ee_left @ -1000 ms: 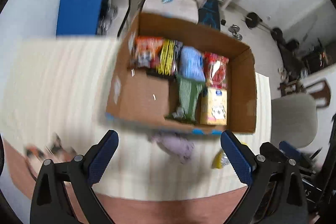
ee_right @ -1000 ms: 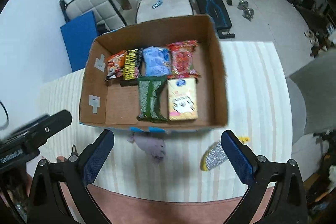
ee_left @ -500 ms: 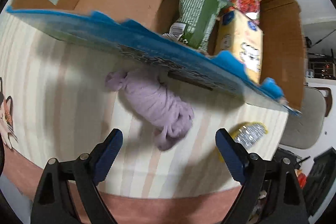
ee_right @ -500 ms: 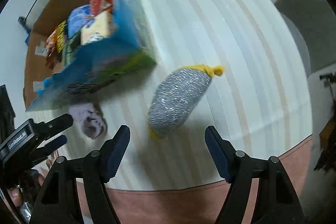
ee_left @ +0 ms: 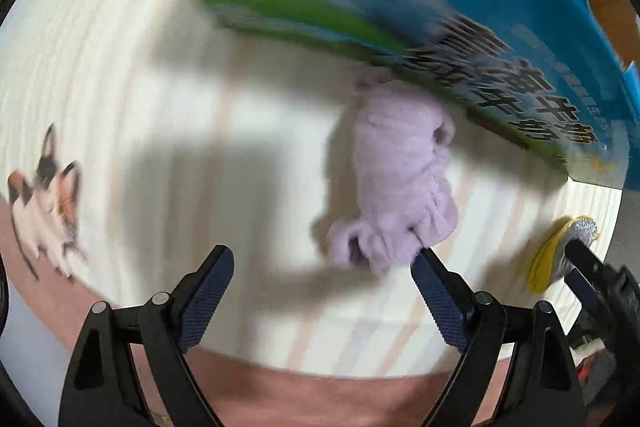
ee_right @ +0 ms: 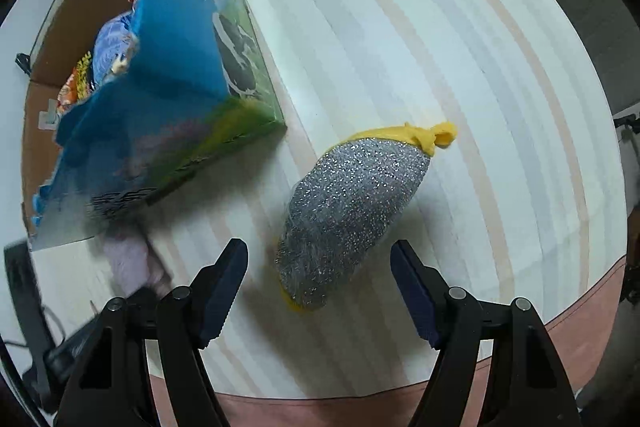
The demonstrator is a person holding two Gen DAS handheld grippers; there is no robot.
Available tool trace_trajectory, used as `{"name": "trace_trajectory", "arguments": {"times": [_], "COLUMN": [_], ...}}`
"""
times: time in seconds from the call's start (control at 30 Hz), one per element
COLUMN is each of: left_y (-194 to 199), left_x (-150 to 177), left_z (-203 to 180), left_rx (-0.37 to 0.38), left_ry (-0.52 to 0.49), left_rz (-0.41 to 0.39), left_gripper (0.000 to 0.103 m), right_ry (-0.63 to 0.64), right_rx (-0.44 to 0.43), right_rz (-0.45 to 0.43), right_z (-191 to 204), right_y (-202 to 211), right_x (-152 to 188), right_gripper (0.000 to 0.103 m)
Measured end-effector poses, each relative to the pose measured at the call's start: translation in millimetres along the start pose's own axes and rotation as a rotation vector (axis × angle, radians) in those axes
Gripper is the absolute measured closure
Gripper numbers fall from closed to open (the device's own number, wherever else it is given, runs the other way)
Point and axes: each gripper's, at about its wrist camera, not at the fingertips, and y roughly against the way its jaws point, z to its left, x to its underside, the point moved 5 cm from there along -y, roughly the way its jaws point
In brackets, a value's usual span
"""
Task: Organize soft objects
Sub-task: 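Grasp the lilac cloth with the left tool while the right tool grasps the silver scrubber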
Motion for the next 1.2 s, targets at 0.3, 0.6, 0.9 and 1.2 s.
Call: {"name": "trace_trajectory", "arguments": {"times": [0.3, 0.6, 0.9, 1.2], "left_y": [6.4, -23.2, -34.6, -29.8], "left_x": [-8.6, -28.7, 25.5, 1.1], "left_z": [-21.8, -43.0, -37.2, -33.8], "left_rx": [0.147, 0.052, 0.050, 0.081], "left_ry": [-0.008, -0.104, -0.179, -0.153], "left_rz": [0.005, 0.023, 0.108, 0.070], "left_gripper": [0.013, 0.064, 0.064, 0.060], "right_ry": [-0.027, 0.143, 0.317, 0.109], "right_rx": [-0.032, 0.021, 0.026, -0.004], "right_rz": [0.033, 0.139, 0.223, 0.155], "right_z": [1.8, 14.8, 13.5, 3.8], "right_y": [-9.6, -16.7, -16.9, -29.7], "right_x": [-8.9, 13.1, 59.8, 43.0], "right_gripper": [0.027, 0.051, 0.049, 0.039]}}
